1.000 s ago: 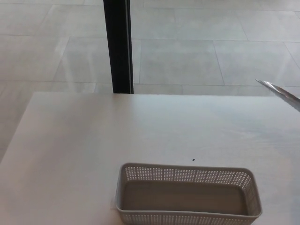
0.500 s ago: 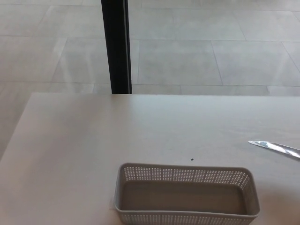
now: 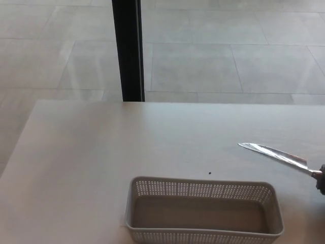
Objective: A garden tool is kept on the righthand side and a container is kept on the lefthand side on a desk infront of the robot. the robot uses its right hand to pick up the garden tool and makes a scooping motion inside the container
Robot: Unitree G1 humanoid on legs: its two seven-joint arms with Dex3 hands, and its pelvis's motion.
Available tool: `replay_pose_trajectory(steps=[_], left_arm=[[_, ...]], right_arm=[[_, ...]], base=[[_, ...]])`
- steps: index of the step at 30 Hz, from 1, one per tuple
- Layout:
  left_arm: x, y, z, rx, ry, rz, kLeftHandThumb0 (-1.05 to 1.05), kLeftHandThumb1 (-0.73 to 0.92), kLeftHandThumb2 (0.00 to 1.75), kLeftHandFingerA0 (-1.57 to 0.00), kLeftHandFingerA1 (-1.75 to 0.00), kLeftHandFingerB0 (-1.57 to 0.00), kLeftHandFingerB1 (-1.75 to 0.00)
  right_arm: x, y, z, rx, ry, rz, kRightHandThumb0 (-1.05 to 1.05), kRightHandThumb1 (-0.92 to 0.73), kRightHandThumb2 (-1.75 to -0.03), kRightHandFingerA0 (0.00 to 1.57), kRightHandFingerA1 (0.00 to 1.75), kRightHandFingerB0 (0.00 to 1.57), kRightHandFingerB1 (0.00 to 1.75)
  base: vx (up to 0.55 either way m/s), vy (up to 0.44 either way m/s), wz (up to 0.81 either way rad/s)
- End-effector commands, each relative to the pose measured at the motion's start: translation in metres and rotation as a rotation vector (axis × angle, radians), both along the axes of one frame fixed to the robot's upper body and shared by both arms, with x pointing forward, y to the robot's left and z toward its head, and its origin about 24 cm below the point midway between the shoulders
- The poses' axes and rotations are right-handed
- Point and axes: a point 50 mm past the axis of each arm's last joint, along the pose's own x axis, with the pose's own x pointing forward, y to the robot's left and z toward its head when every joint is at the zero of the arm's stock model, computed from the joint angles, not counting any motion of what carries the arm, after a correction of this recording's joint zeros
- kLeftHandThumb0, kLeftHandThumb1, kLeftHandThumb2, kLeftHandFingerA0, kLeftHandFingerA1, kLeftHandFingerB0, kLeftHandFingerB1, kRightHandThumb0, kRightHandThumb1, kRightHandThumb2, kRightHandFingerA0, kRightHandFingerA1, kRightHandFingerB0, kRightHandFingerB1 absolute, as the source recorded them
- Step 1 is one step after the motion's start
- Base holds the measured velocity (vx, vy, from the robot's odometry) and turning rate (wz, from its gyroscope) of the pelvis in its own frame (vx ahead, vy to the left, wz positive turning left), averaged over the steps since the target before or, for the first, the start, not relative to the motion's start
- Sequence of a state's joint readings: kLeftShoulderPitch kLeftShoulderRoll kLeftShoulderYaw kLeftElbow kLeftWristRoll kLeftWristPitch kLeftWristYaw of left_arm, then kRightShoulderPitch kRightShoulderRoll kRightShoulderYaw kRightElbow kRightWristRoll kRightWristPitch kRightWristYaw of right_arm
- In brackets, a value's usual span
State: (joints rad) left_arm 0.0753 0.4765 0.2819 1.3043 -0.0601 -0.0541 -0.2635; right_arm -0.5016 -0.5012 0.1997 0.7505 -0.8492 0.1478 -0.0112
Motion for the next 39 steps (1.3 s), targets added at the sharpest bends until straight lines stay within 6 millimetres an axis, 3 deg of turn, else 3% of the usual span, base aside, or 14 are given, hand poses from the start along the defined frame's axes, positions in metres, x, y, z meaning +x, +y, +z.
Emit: replay_pose_trajectory(steps=[1,5,7,8,10,12,14,16,18,27,30,32,33,39], left_arm=[[-0.002,0.004,0.003,0.01,0.005,0.014,-0.55,0.64,0.59,-0.49,-0.57,-0.47,-0.44],[-0.001,0.005,0.004,0.018,0.0,0.012,-0.56,0.64,0.59,-0.49,-0.54,-0.48,-0.43],[0.0,0.006,0.005,0.025,0.0,-0.01,-0.58,0.64,0.59,-0.48,-0.63,-0.47,-0.47],[-0.001,0.006,0.005,0.027,0.001,-0.008,-0.57,0.64,0.59,-0.51,-0.61,-0.49,-0.46],[-0.002,0.006,0.004,0.02,0.001,0.0,-0.57,0.65,0.6,-0.48,-0.59,-0.48,-0.45],[-0.003,0.005,0.004,0.02,0.007,-0.001,-0.57,0.64,0.59,-0.5,-0.55,-0.48,-0.43],[-0.004,0.005,0.004,0.023,0.006,0.005,-0.57,0.64,0.59,-0.5,-0.56,-0.49,-0.43],[-0.003,0.005,0.003,0.029,0.013,-0.007,-0.58,0.65,0.6,-0.5,-0.55,-0.45,-0.43],[-0.002,0.006,0.004,0.033,0.002,-0.002,-0.57,0.64,0.59,-0.49,-0.59,-0.5,-0.47],[-0.002,0.006,0.004,0.018,0.004,-0.005,-0.57,0.65,0.6,-0.47,-0.56,-0.49,-0.45],[-0.003,0.007,0.006,0.023,0.002,-0.003,-0.58,0.65,0.59,-0.49,-0.56,-0.49,-0.44],[-0.004,0.008,0.006,0.025,0.001,0.006,-0.56,0.65,0.59,-0.48,-0.54,-0.47,-0.44],[-0.004,0.008,0.006,0.032,0.01,-0.003,-0.56,0.65,0.6,-0.51,-0.55,-0.48,-0.43],[-0.003,0.009,0.007,0.04,0.02,-0.023,-0.57,0.65,0.6,-0.5,-0.58,-0.5,-0.45]], right_arm=[[-0.002,-0.001,0.0,0.087,0.153,-0.085,-0.57,-0.81,-0.64,0.65,0.77,0.63,0.6],[-0.001,-0.002,0.001,0.1,0.215,-0.102,-0.63,-0.82,-0.65,0.47,0.52,0.41,0.42],[-0.004,-0.004,0.0,0.092,0.309,-0.117,-0.84,-0.85,-0.66,0.0,0.4,0.16,0.25],[-0.006,-0.005,0.0,0.076,0.335,-0.116,-0.94,-0.71,-1.09,0.0,0.27,0.09,0.28],[-0.007,-0.007,0.001,0.046,0.372,-0.114,-0.96,-0.9,-0.67,0.0,0.0,0.03,0.27],[-0.009,-0.01,0.003,0.042,0.411,-0.113,-1.05,-0.73,-1.16,0.0,0.26,0.02,0.04],[-0.011,-0.011,0.005,0.043,0.421,-0.107,-1.05,-0.72,-1.16,0.0,0.29,0.0,0.04],[-0.014,-0.013,0.01,0.03,0.424,-0.09,-1.05,-0.92,-0.69,0.0,0.0,0.0,0.08],[-0.014,-0.013,0.014,0.014,0.441,-0.073,-1.05,-0.79,-0.97,0.0,0.0,0.0,0.01],[-0.026,-0.023,0.044,0.094,0.358,-0.052,-1.05,-0.92,-0.7,0.0,0.0,0.0,0.0],[-0.037,-0.031,0.062,0.156,0.307,-0.043,-1.05,-0.77,-1.01,0.0,0.0,0.0,0.01],[-0.045,-0.036,0.075,0.194,0.276,-0.05,-1.05,-0.92,-0.73,0.0,0.0,0.0,0.01],[-0.053,-0.045,0.085,0.252,0.23,-0.067,-1.03,-0.73,-1.04,0.0,0.0,0.0,0.01],[-0.103,-0.105,0.123,0.435,0.011,-0.194,-1.04,-0.72,-1.03,0.0,0.0,0.0,0.08]], base=[[0.0,0.0,0.0],[0.0,0.0,0.0],[0.0,0.0,0.0],[0.0,0.0,0.0],[0.0,0.0,0.0],[0.0,0.0,0.0],[0.0,0.0,0.0],[0.0,0.0,0.0],[0.0,0.0,0.0],[0.0,0.0,0.0],[0.0,0.0,0.0],[0.0,0.0,0.0],[0.0,0.0,0.0],[0.0,0.0,0.0]])
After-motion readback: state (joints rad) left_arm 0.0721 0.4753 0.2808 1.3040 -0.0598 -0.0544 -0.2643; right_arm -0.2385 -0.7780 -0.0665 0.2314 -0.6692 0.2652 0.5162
